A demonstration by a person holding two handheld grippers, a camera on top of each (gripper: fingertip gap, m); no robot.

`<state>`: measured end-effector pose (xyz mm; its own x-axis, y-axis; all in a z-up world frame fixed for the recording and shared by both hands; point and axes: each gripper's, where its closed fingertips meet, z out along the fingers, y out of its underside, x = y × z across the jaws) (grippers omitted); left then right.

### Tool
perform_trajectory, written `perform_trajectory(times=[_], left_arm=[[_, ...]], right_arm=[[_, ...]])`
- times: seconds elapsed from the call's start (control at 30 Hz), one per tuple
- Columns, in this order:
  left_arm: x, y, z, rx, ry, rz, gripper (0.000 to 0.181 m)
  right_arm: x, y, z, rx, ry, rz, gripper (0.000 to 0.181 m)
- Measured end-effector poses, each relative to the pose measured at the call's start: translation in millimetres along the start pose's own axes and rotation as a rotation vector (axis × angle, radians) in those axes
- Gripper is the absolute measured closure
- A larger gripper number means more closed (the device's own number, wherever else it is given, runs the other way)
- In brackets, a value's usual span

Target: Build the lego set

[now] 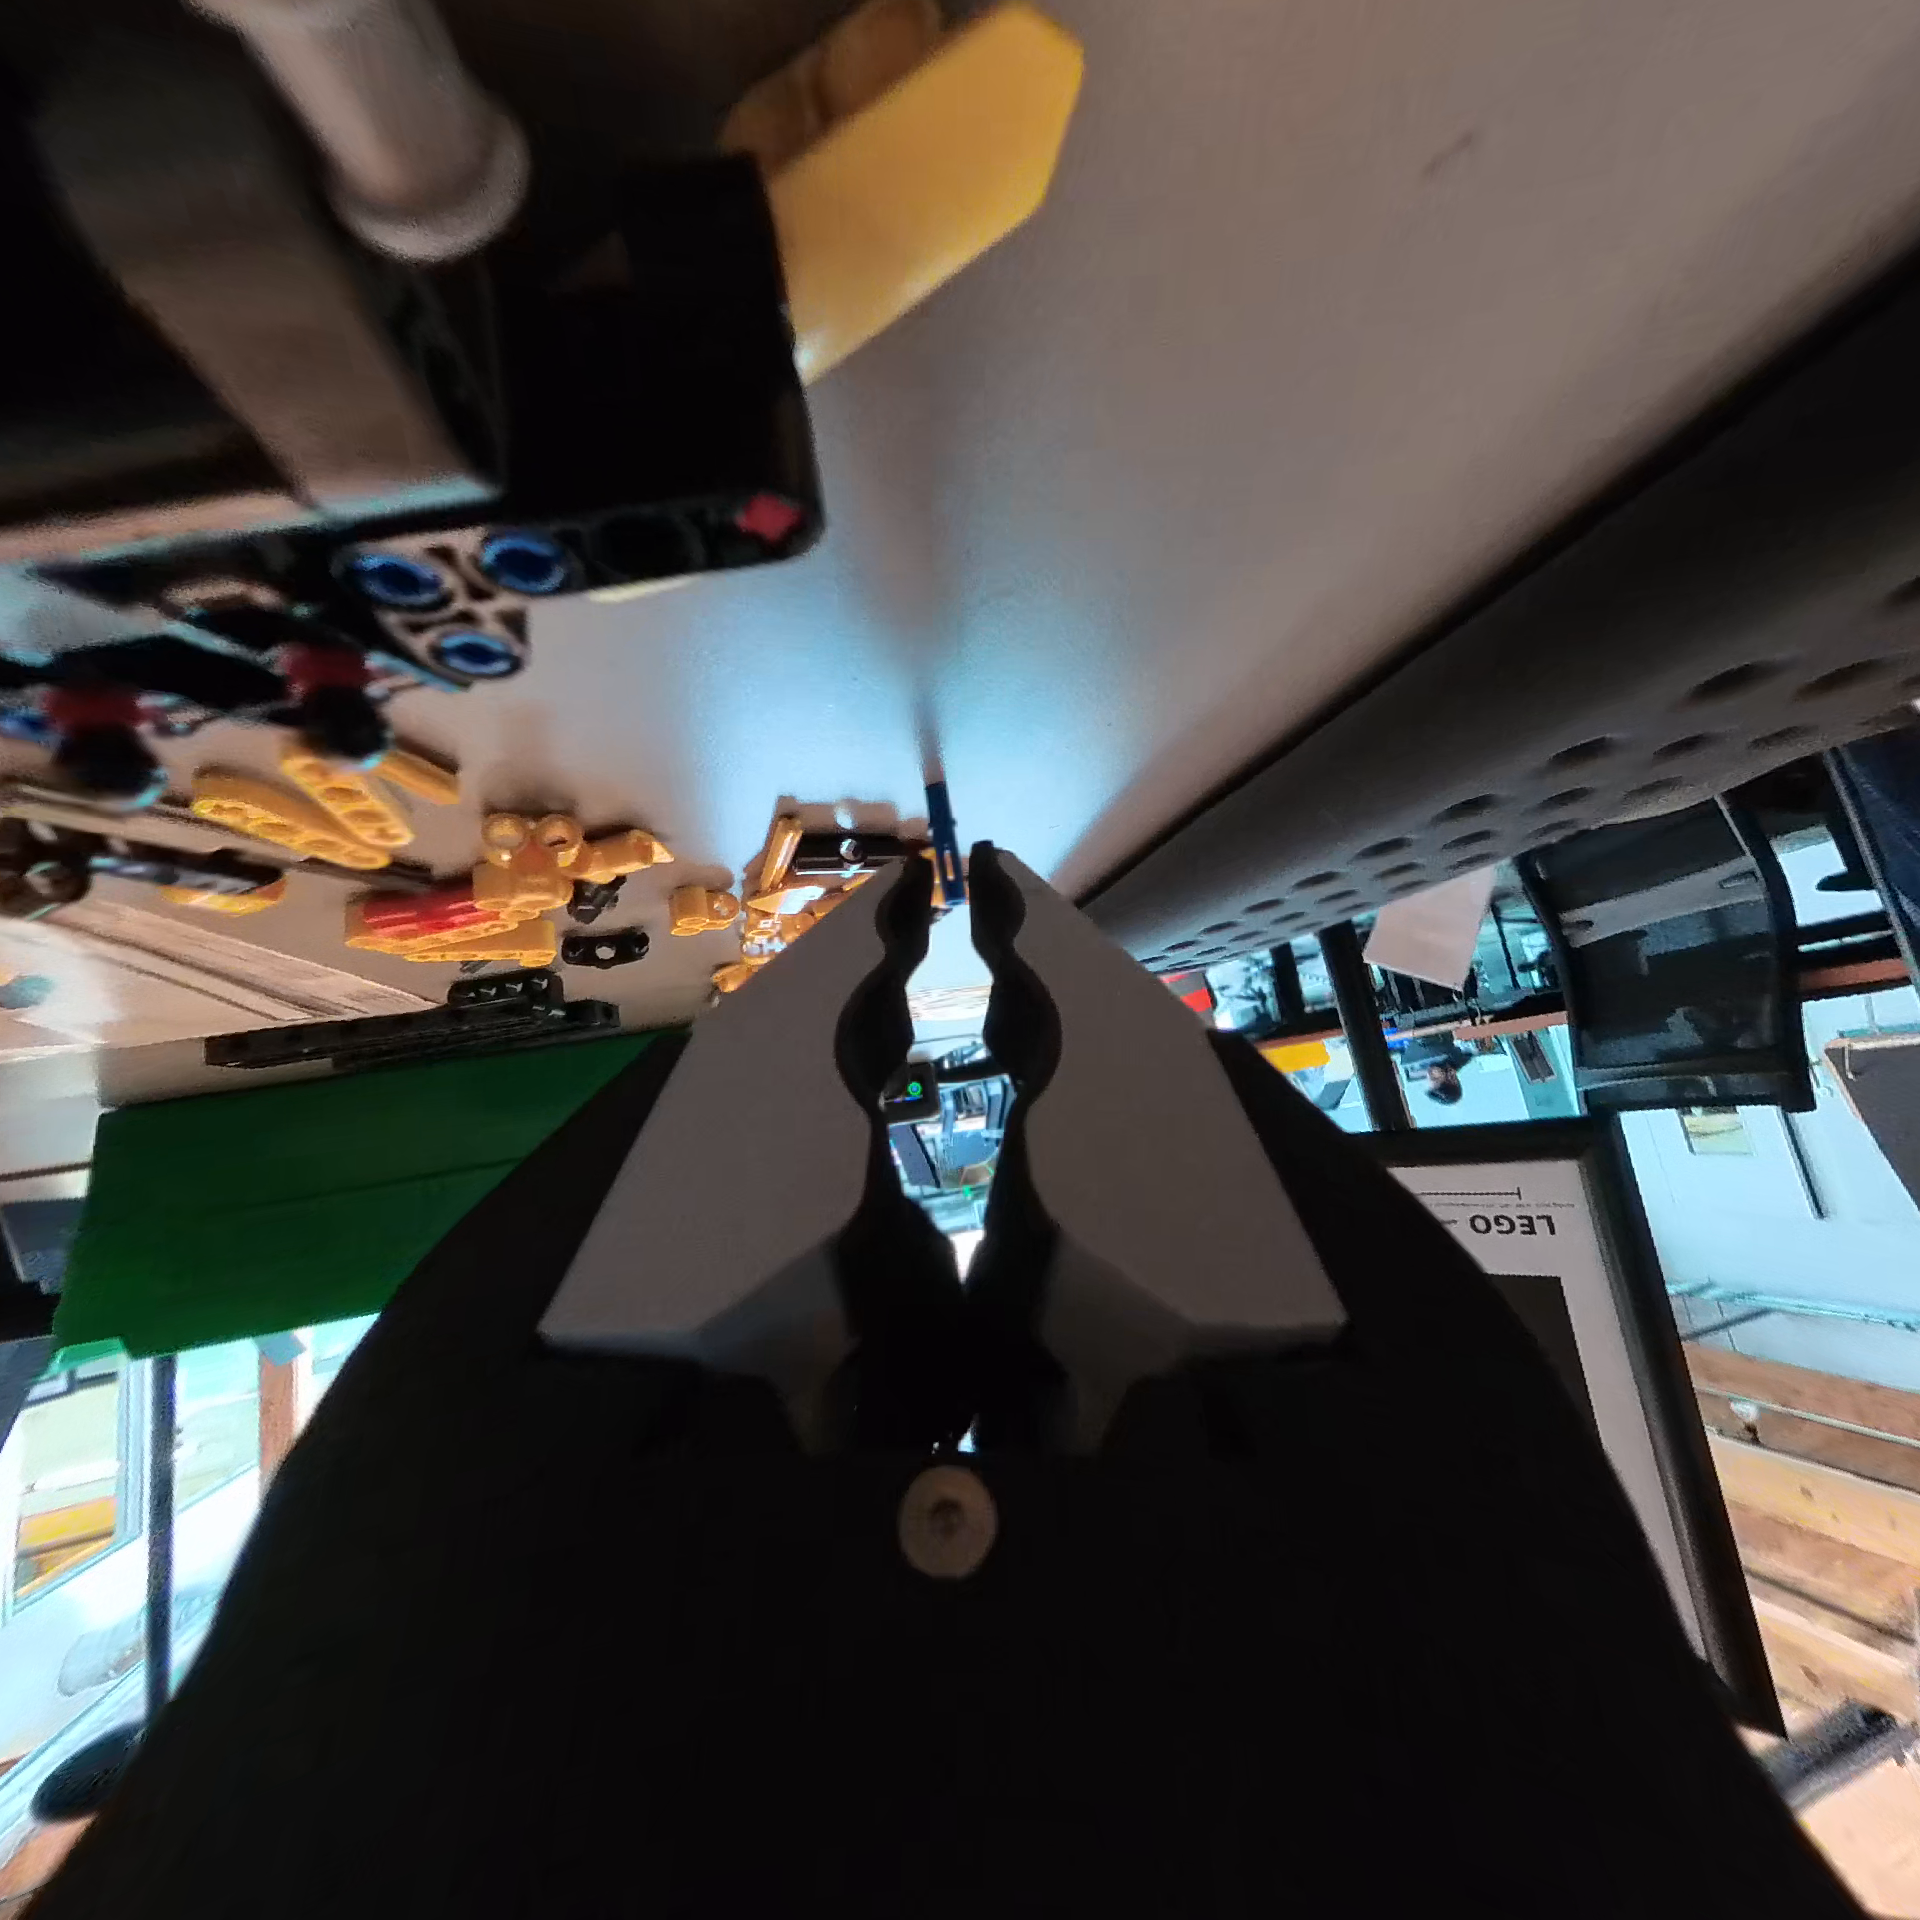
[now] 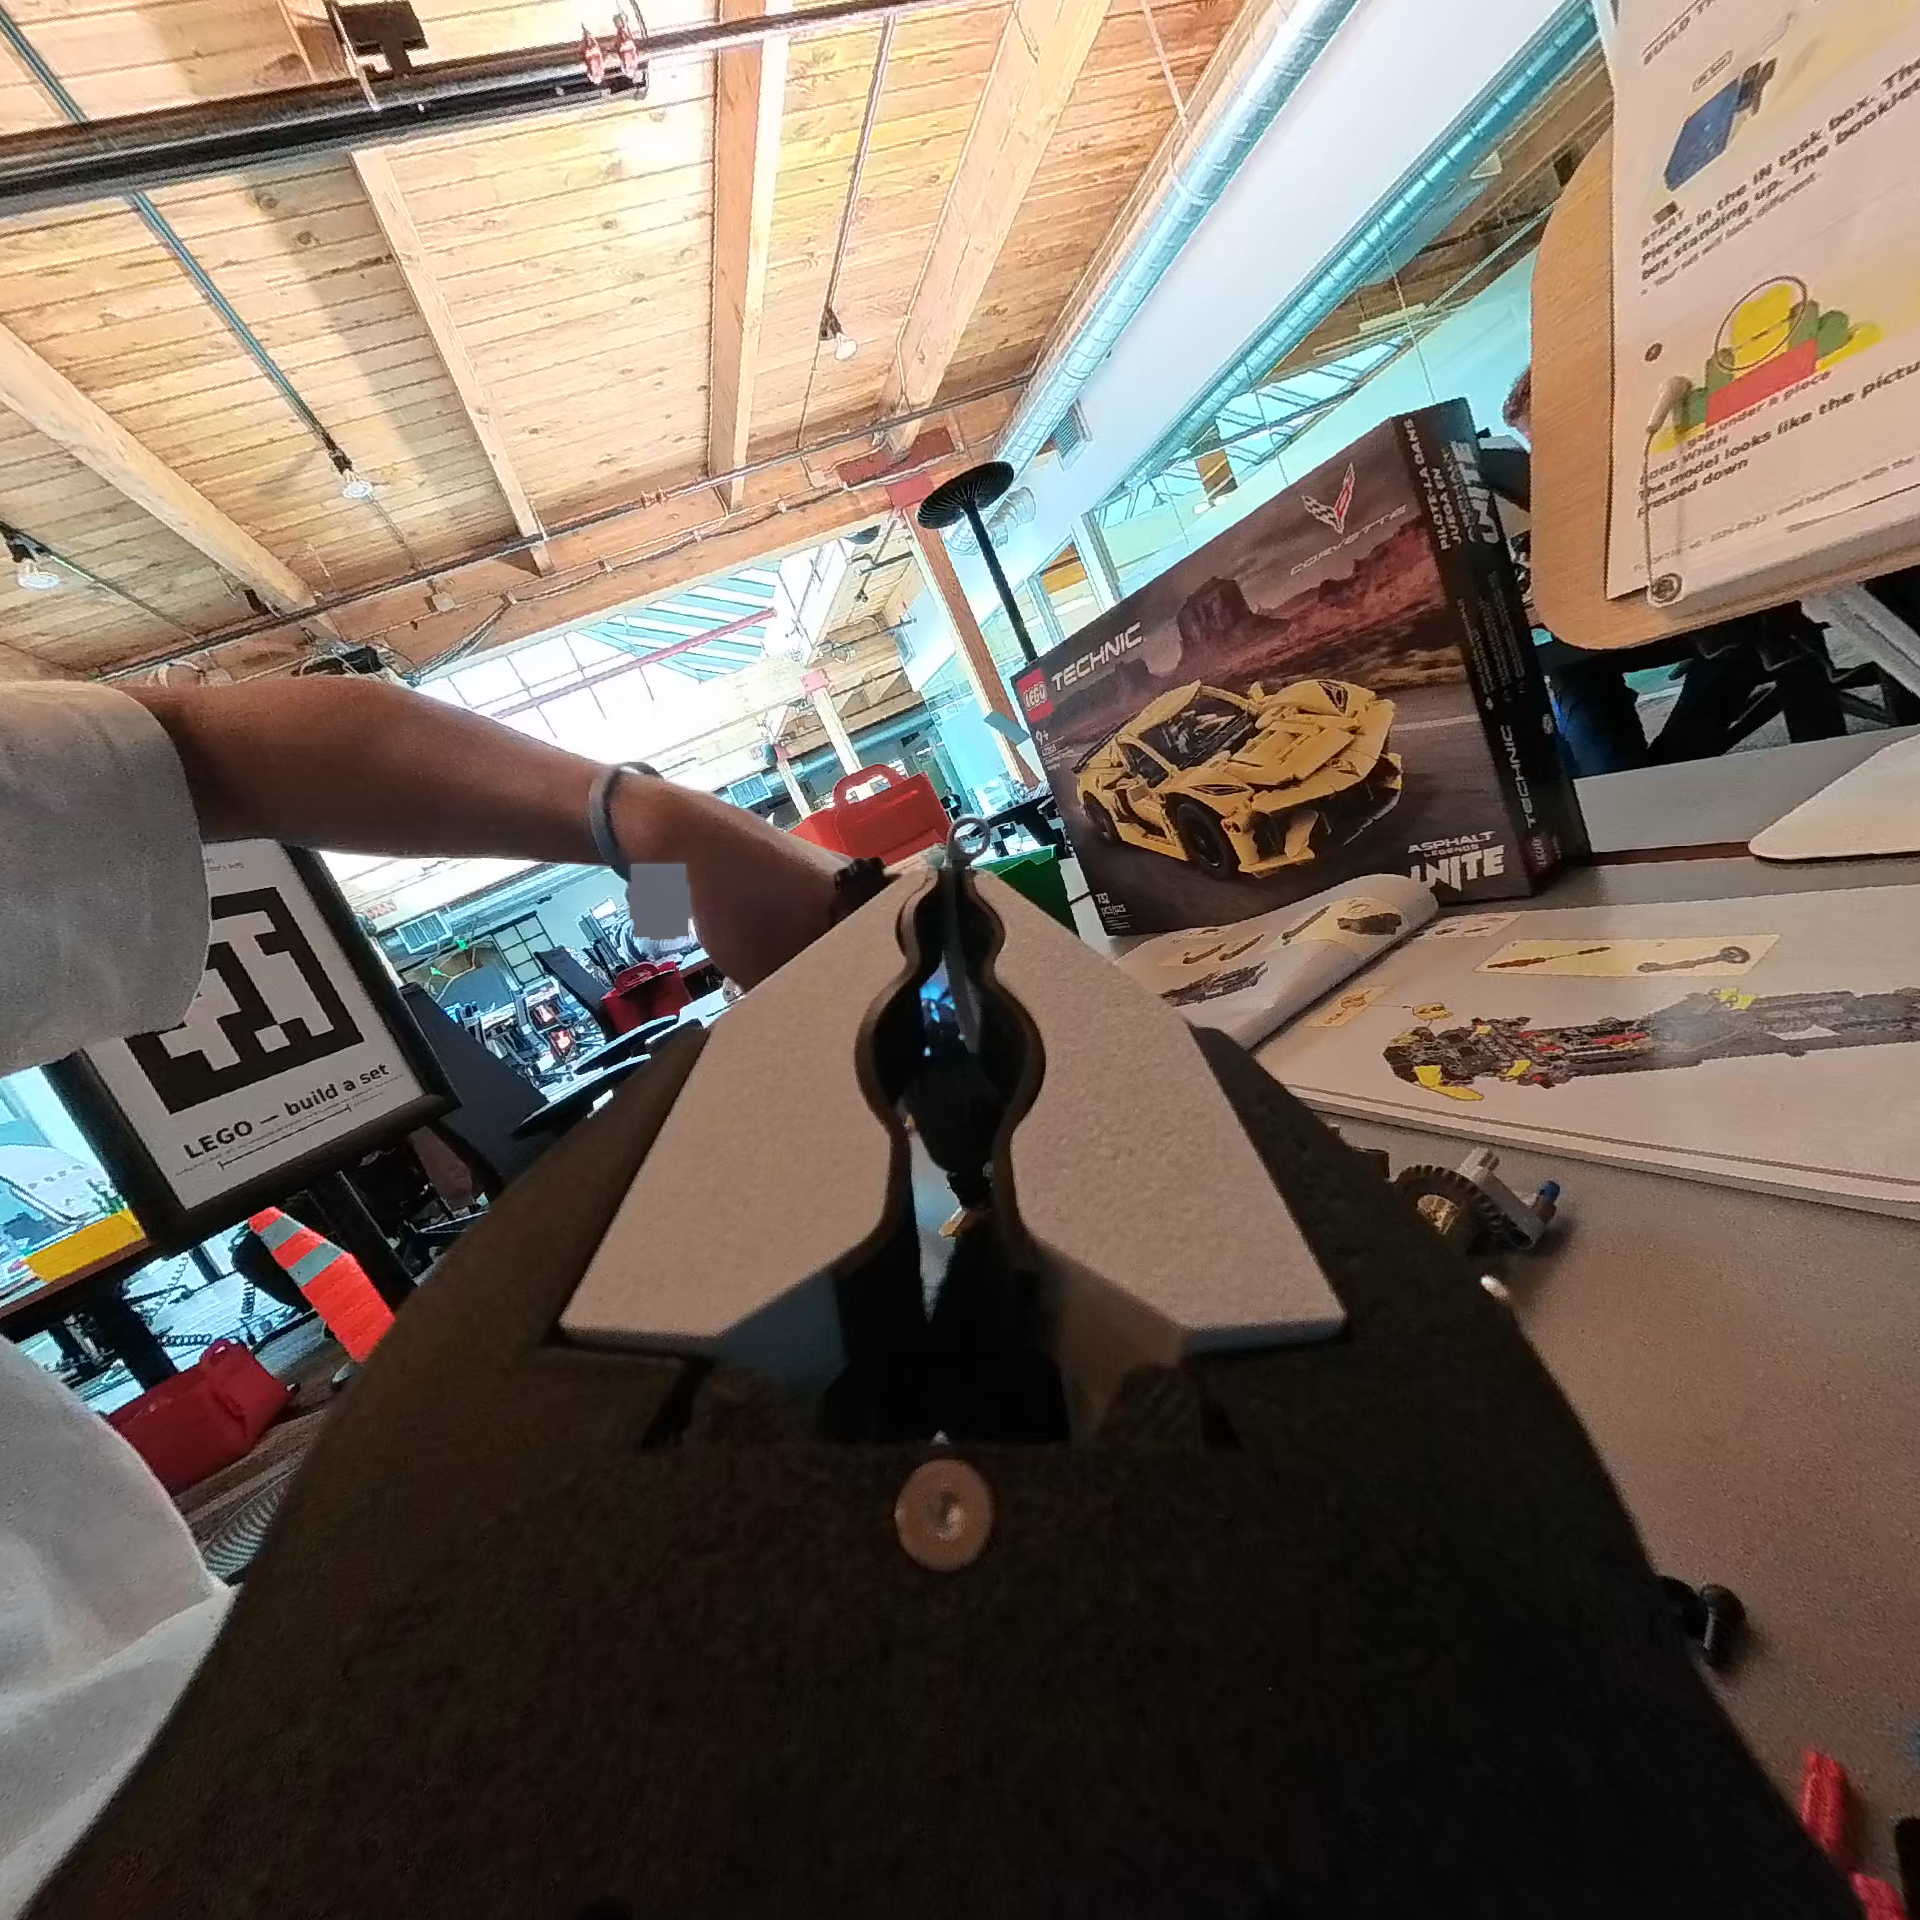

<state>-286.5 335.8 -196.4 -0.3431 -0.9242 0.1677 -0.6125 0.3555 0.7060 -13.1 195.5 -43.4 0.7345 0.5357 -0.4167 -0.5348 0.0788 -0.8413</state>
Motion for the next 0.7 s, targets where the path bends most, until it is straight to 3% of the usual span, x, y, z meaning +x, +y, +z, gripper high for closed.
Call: perform_trajectory(times=[0.1,0.17,0.3,0.37,0.43,0.5,0.57,0.63,0.7], left_arm=[[-0.2,3.0,-13.6,0.077,-0.008,-0.005,0.171],[-3.3,7.9,-31.1,0.212,-0.04,-0.024,0.168],[-10.0,25.3,-85.8,0.728,-0.164,-0.089,0.153],[1.9,36.3,-106.6,1.037,-0.171,-0.119,0.131],[13.9,41.5,-102.2,1.222,-0.183,-0.145,0.109],[21.5,33.6,-77.4,1.273,-0.191,-0.179,0.094],[19.8,23.5,-47.9,1.236,-0.216,-0.236,0.092],[21.4,17.6,-34.4,1.233,-0.254,-0.21,0.103],[22.8,17.6,-43.5,1.321,-0.31,-0.168,0.116]], right_arm=[[-0.2,0.0,-0.3,0.001,0.0,-0.001,0.181],[-0.1,-0.3,-0.8,0.003,0.001,-0.002,0.181],[0.5,-0.2,-0.3,0.002,-0.002,0.004,0.181],[0.7,1.1,0.6,-0.006,-0.003,0.007,0.181],[0.3,2.7,1.7,-0.012,-0.004,0.005,0.181],[0.0,4.9,2.9,-0.023,-0.006,0.004,0.181],[-0.6,7.5,4.2,-0.035,-0.008,0.003,0.181],[-1.3,10.8,5.4,-0.052,-0.008,-0.003,0.181],[-2.4,14.1,6.3,-0.067,-0.009,-0.011,0.181]])
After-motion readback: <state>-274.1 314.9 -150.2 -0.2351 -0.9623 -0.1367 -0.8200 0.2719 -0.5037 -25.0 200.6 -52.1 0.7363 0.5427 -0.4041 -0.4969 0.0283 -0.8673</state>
